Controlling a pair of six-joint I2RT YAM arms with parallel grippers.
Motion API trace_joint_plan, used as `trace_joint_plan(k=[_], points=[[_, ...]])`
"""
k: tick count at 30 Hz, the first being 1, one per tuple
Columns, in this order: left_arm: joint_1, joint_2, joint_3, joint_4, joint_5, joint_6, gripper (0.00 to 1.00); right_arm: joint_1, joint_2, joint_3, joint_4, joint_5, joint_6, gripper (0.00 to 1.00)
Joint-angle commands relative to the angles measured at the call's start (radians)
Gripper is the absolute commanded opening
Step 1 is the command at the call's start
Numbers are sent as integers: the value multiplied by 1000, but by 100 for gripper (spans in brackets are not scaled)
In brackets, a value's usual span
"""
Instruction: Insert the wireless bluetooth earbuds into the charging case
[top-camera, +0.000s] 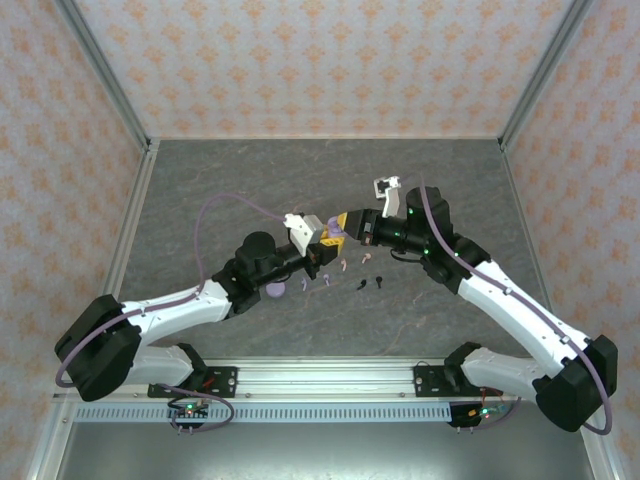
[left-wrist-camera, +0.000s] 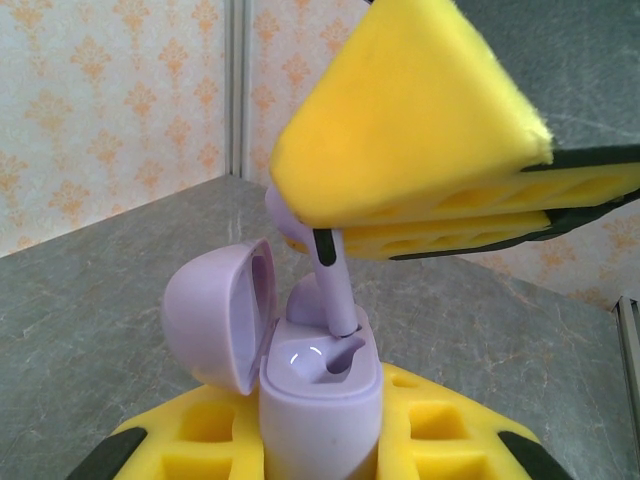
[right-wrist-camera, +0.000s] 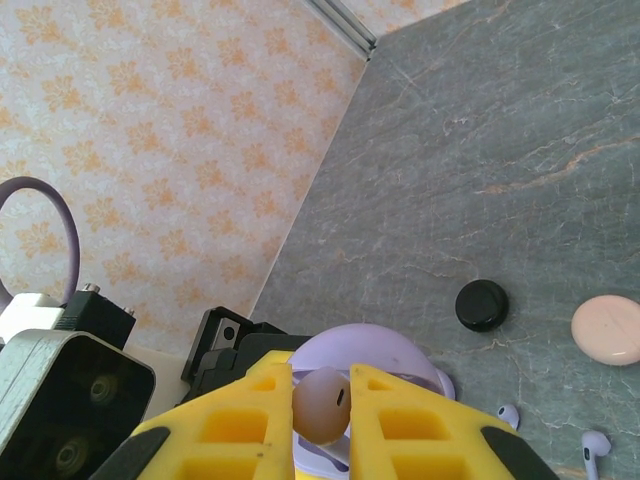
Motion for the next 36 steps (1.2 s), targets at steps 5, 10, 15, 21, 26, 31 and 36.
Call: trace_joint_plan(k=[5, 10, 15, 21, 26, 31, 36], points=[[-6, 4, 24, 48, -24, -2, 0, 26, 7, -22, 48, 18, 22, 16], [-6, 9, 24, 42, -31, 3, 0, 47, 19, -11, 36, 36, 8, 16], [-6, 2, 20, 45, -39, 3, 0, 52, 20, -14, 14, 55, -1, 16], [-6, -13, 5, 46, -61, 9, 0, 51, 3, -14, -56, 94, -23, 16], [-6, -19, 0, 45, -67, 10, 0, 51, -13, -24, -92, 116, -34, 16], [-6, -17, -1, 43, -71, 11, 0, 51, -15, -22, -120, 138, -44, 17], [-7, -12, 4, 41, -60, 13, 0, 51, 1, -11, -115, 122, -45, 20]])
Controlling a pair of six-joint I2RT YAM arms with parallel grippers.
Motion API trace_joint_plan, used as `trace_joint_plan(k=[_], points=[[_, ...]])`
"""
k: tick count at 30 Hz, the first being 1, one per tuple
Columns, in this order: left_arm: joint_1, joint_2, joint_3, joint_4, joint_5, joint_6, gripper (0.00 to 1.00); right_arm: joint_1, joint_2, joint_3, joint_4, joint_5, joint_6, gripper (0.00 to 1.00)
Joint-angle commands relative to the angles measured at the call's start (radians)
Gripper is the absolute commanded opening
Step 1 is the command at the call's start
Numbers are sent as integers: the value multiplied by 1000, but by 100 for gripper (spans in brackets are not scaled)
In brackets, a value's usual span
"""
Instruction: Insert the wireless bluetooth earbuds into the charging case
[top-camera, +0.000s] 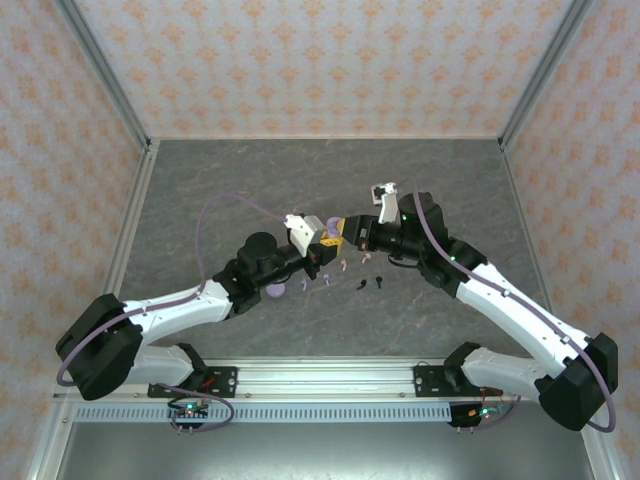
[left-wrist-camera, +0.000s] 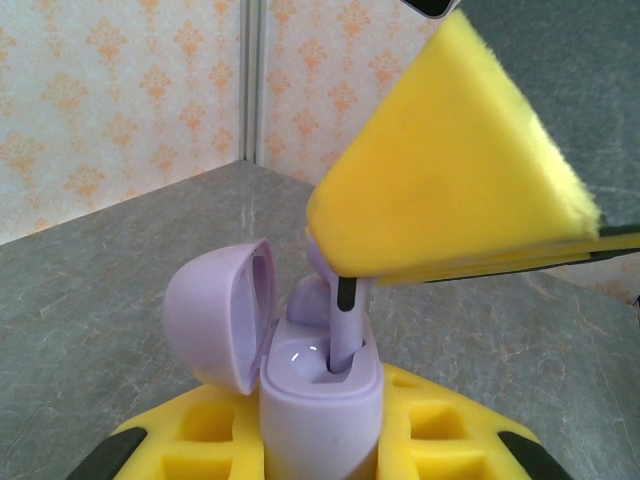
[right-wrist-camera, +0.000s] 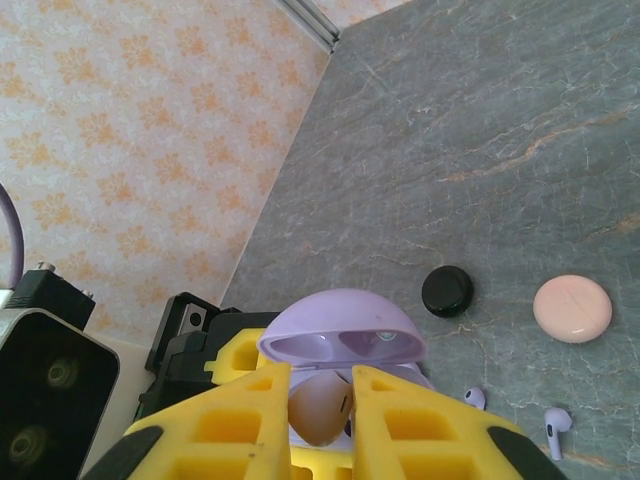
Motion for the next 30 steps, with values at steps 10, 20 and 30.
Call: trace_joint_plan(k=[10, 20, 30], points=[[-6, -14, 9, 59, -20, 8, 0, 5, 15, 37, -48, 17, -25, 28], [-7, -13, 8, 61, -18, 7, 0, 5, 52, 72, -50, 15, -29, 27], [-7, -10, 5, 62, -24, 7, 0, 6, 17, 118, -89, 34, -42, 50]])
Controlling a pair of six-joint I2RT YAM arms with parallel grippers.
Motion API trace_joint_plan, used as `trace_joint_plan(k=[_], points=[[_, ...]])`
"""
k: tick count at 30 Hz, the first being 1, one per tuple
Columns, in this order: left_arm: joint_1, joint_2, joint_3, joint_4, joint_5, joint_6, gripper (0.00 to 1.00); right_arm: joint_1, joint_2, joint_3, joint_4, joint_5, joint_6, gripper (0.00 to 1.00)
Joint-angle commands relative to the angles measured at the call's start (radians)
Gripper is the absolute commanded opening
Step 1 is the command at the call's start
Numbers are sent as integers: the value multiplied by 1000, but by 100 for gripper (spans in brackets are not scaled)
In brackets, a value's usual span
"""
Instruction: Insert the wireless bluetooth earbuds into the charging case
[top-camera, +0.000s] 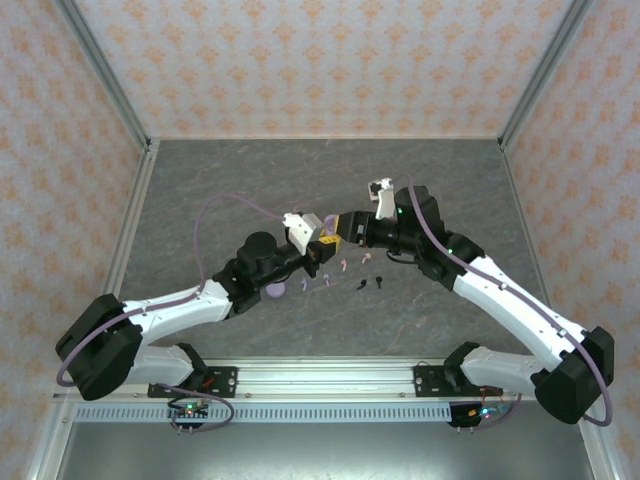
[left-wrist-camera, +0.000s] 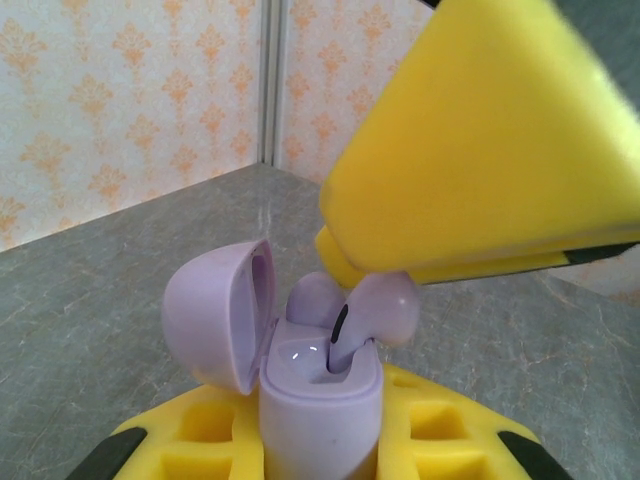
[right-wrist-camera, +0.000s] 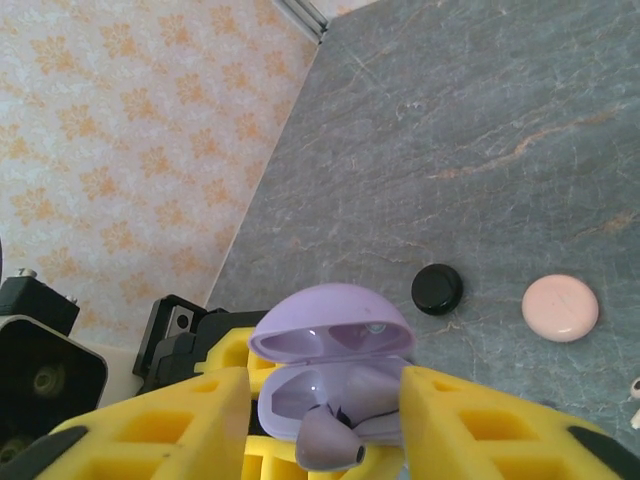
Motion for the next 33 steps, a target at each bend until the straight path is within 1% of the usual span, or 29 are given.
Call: trace_joint_plan(k=[1, 5, 8, 10, 12, 15, 19, 33], points=[[-6, -12, 5, 60, 9, 7, 0, 5, -32, 57, -42, 40, -29, 53], [-8, -16, 1, 64, 9, 5, 0, 1, -49, 84, -146, 62, -73, 60], [-6, -20, -2, 64, 4, 5, 0, 0, -51, 79, -167, 10, -76, 60], [-6, -19, -3, 65, 3, 4, 0, 1, -48, 69, -163, -24, -67, 58], [-7, -17, -4, 68, 1, 1, 0, 0, -44, 62, -163, -41, -60, 52], [-7, -15, -2, 66, 3, 0, 0, 0, -37, 55, -153, -61, -56, 49], [-7, -14, -1, 64, 1, 0, 0, 3, -19, 57, -123, -102, -47, 48], [-6, -9, 1, 61, 1, 0, 0, 6, 3, 61, -93, -146, -38, 44]])
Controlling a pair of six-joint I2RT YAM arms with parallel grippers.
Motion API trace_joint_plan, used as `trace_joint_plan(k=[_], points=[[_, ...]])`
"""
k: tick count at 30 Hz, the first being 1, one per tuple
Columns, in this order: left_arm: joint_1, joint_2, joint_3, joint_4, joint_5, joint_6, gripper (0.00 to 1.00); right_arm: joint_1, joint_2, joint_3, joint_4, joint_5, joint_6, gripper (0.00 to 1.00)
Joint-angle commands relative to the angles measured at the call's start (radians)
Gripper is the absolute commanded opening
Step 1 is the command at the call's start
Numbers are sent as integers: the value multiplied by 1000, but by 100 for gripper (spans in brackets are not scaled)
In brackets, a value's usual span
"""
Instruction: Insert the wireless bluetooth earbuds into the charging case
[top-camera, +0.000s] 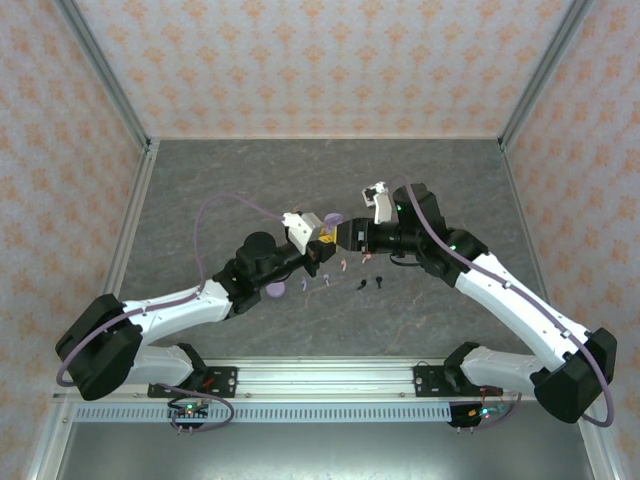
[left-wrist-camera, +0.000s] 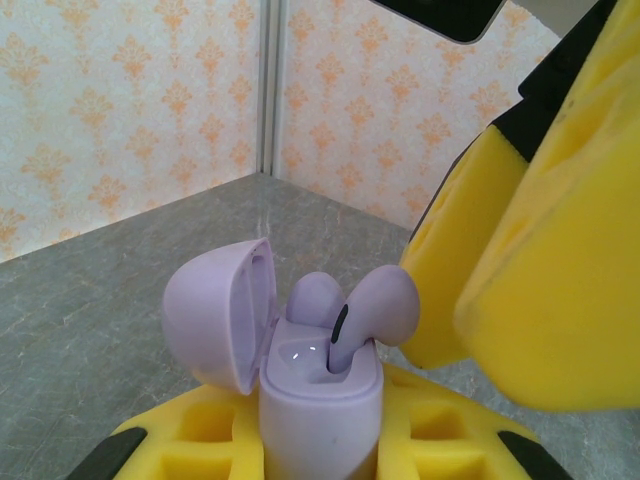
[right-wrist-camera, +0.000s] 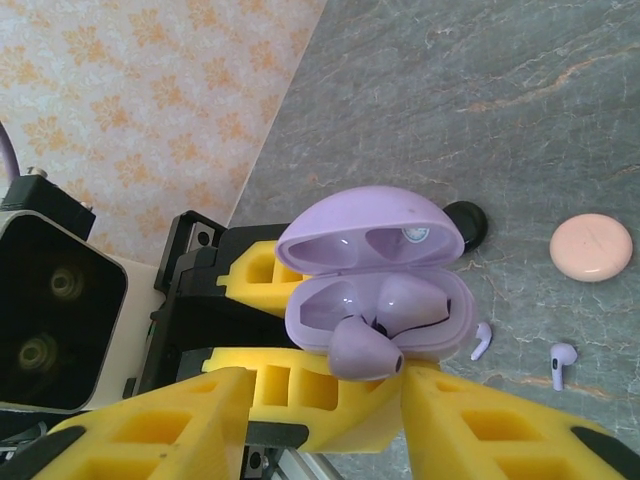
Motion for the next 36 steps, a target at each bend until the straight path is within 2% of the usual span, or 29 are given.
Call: trace_joint_plan(k=[1, 10, 36], points=[[-7, -10, 1, 43, 1, 0, 0, 7, -4, 8, 51, -27, 9, 44], [-7, -14, 2, 39, -2, 2, 0, 7, 0, 19, 16, -2, -16, 43], [-6, 10, 15, 40, 6, 0, 0, 21, 36, 35, 76, -93, 3, 41]])
